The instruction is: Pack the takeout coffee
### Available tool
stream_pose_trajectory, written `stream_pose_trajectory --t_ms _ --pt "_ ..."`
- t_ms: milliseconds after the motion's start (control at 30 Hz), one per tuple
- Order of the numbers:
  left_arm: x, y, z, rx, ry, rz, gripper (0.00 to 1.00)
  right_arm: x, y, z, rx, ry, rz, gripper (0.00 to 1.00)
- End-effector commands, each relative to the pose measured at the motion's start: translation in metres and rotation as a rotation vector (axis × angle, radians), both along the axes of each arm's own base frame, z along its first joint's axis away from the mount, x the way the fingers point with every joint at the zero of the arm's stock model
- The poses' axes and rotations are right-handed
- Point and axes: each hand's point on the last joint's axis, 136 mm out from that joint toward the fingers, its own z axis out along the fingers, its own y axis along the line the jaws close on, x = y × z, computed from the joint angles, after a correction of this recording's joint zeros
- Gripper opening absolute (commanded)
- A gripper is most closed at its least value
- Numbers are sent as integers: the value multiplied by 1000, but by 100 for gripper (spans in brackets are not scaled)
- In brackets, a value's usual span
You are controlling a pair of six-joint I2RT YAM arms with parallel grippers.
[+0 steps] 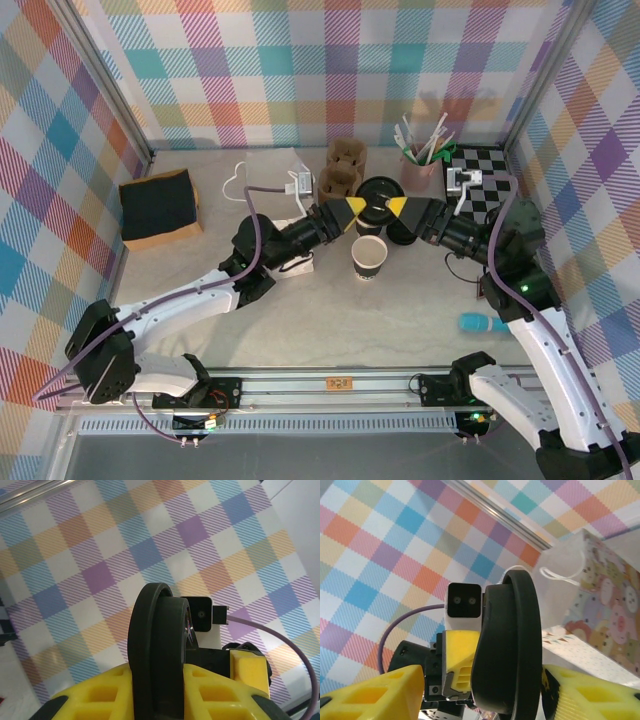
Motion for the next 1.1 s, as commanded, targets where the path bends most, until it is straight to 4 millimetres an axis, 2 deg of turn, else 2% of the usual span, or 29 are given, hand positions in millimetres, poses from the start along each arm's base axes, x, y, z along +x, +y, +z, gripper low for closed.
stream_pose_trajectory --t_ms 0,267,400,667,1067 --pt "6 -2 -11 25 -4 21 24 4 -6 -17 -21 16 -18 62" --pt "17 -16 -53 106 47 27 24 16 -12 -51 -57 85 -47 56" --pt "21 -23 -66 127 64 25 24 18 -15 -62 -76 104 -61 53" --pt "24 -26 -72 140 75 28 25 25 -21 -92 -120 161 -82 45" --pt "27 -29 -88 180 92 31 26 31 -24 -115 -127 195 -88 39"
